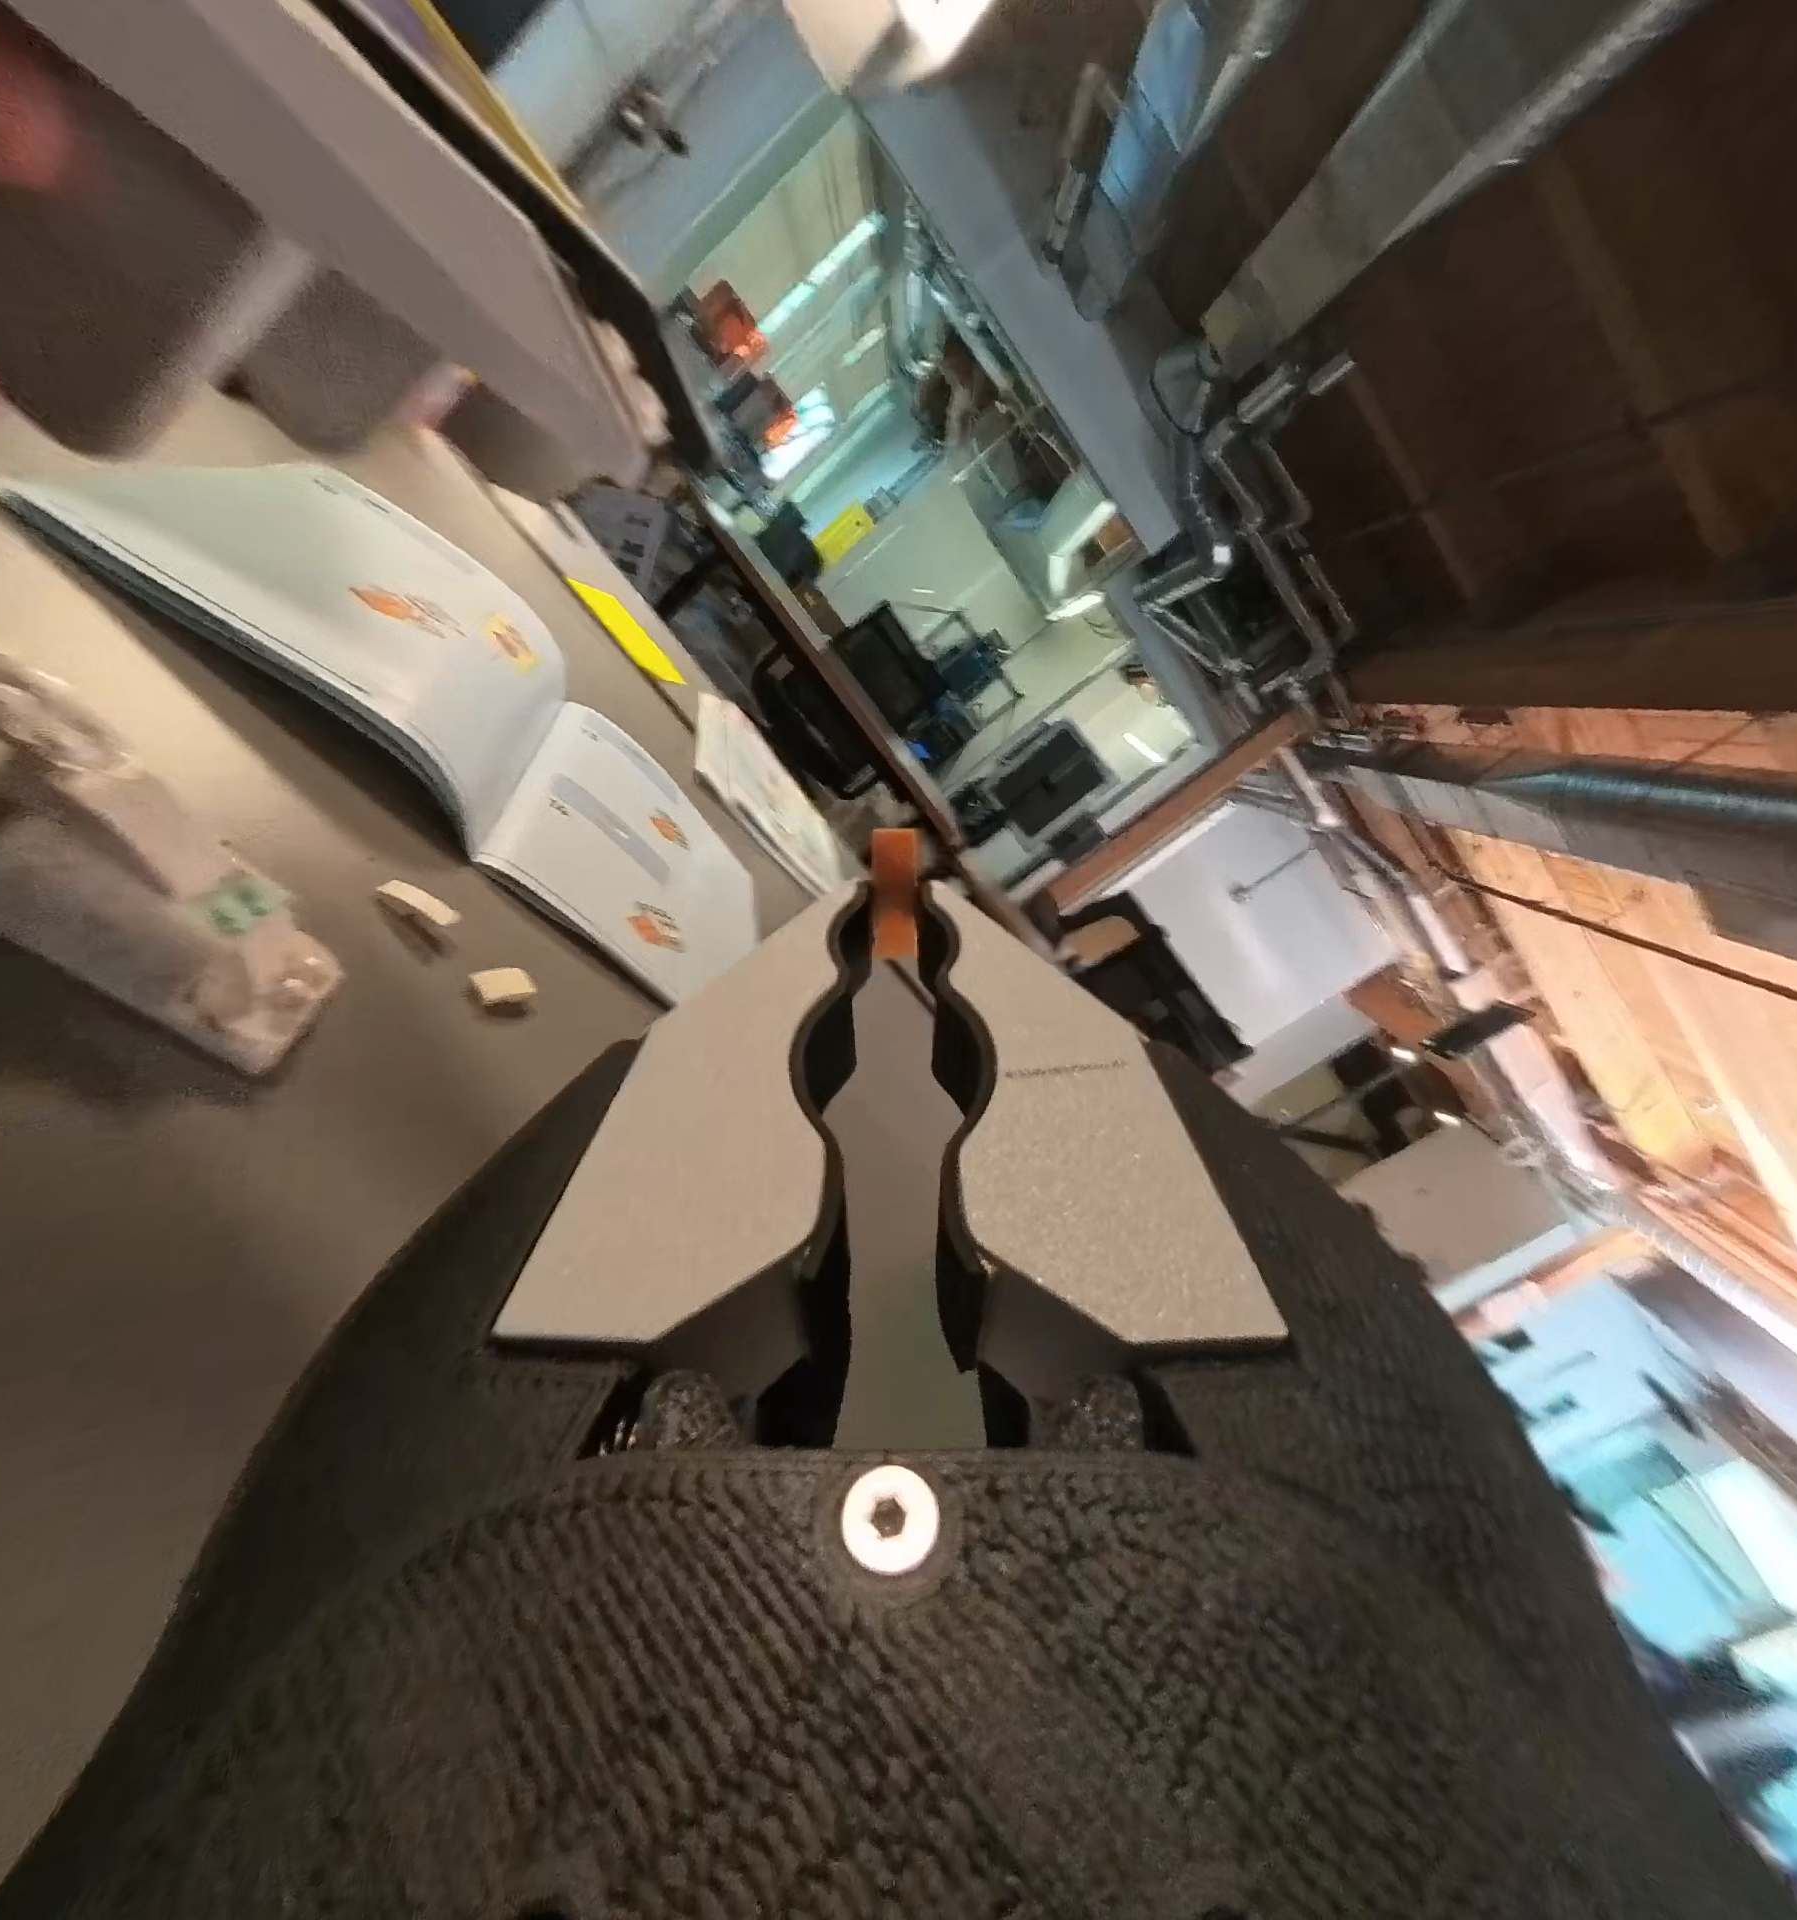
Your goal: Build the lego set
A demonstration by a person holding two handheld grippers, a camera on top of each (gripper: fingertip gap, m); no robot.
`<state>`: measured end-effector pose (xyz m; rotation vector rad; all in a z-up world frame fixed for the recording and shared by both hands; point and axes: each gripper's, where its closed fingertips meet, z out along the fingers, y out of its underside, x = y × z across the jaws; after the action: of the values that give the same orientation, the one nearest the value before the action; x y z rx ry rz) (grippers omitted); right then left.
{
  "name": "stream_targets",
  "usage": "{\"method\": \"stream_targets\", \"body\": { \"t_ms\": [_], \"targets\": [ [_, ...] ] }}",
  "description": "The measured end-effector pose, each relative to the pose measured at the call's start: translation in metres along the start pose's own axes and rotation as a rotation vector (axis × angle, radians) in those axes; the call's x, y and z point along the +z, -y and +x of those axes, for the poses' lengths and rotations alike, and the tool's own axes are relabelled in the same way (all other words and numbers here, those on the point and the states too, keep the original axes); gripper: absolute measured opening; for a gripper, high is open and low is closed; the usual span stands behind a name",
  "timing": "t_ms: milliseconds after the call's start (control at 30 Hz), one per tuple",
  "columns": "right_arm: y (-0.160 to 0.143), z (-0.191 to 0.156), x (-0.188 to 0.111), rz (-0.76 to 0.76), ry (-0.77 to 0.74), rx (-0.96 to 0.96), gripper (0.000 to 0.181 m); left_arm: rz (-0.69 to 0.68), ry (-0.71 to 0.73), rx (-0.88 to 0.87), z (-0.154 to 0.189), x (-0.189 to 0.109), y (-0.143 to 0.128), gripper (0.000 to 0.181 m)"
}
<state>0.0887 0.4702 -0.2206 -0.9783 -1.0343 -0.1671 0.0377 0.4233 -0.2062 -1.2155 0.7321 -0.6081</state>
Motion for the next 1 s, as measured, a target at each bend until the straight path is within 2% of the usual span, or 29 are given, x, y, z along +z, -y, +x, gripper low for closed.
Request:
{"method": "stream_targets", "body": {
  "t_ms": [167,300,433,633,800,1000],
  "targets": [
    [0.032,-0.029,-0.011,0.001,0.277,0.183,0.006,0.064,-0.170,-0.203,0.012,-0.003,0.011,0.036],
    [0.066,-0.042,-0.028,0.003,0.601,0.423,0.006,0.071,-0.259,-0.223,0.023,-0.007,0.013,0.036],
    [0.082,-0.040,-0.048,-0.074,0.923,0.565,0.006,0.066,-0.364,-0.238,0.040,-0.009,0.013,0.036],
    [0.082,-0.030,-0.047,-0.171,1.049,0.375,0.006,0.061,-0.371,-0.214,0.045,-0.008,0.013,0.036],
    [0.078,-0.036,-0.042,-0.282,1.166,0.202,0.006,0.062,-0.341,-0.189,0.043,-0.006,0.012,0.036],
    [0.091,-0.040,-0.033,-0.363,1.269,0.195,0.006,0.045,-0.289,-0.163,0.036,-0.004,0.008,0.036]
  ]
}}
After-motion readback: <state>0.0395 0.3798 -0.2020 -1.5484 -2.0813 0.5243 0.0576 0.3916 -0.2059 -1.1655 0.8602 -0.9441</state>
